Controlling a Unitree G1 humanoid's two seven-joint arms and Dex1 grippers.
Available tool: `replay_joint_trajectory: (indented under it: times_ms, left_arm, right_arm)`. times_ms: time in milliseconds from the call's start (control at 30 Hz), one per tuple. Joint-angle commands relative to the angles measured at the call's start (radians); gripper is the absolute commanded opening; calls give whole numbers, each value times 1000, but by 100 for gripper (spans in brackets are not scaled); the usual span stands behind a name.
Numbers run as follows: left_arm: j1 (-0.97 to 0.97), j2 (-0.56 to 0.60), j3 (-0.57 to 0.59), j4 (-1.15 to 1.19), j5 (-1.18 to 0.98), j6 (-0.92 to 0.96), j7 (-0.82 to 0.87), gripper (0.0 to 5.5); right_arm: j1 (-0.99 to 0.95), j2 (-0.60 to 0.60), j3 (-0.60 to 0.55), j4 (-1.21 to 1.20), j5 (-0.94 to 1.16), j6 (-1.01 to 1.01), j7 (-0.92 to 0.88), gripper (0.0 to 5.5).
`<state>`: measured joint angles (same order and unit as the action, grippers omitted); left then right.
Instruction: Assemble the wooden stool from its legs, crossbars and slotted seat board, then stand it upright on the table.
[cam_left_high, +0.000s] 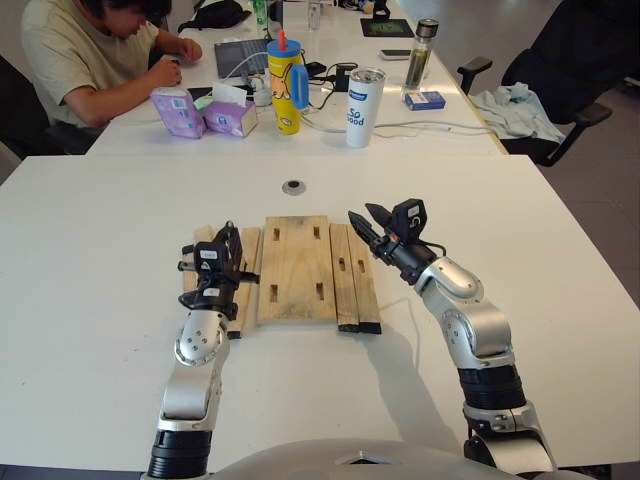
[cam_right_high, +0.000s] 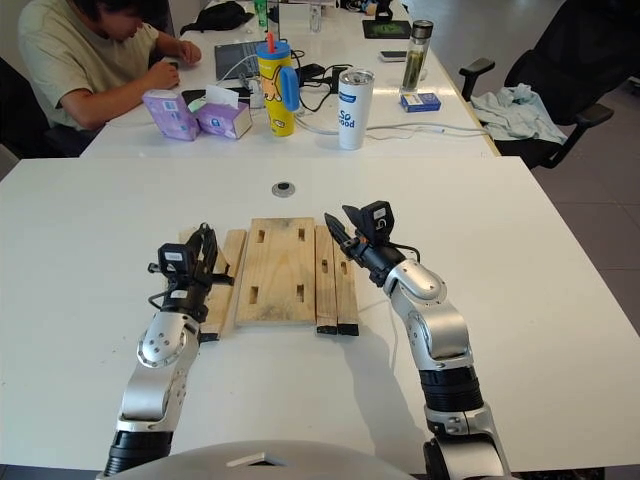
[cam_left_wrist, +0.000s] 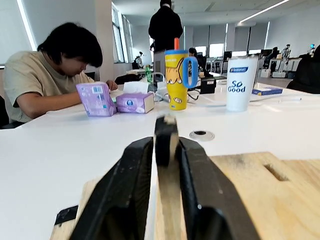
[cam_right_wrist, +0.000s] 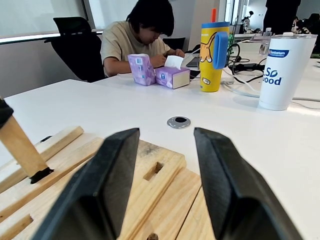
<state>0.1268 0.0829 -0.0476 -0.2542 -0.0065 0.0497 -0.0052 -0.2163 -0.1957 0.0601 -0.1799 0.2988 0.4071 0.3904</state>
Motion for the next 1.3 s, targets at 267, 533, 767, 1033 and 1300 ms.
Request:
replay_joint_trajectory:
  times_ms: [267,533,767,1033,1300]
  left_arm:
    - [-176,-2,60,-154,-45,96,-2,244]
    - [-504,35,158,-92,-135,338,-3,244]
    - [-541,32,139,-44,-161,506,-7,244]
    - [-262,31,97,142,-107,565,1,244]
    - [-332,23,97,76,-111,454,-13,244]
  right_arm:
    - [-22,21,4,38,-9,-27,4,201]
    - [-44,36,7,72,-19,-54,2,201]
    - [-34,50,6,73,-27,-73,-12,201]
    - [-28,67,12,78,-36,-91,-25,201]
    - [-30,70,9,88,-40,-103,-29,201]
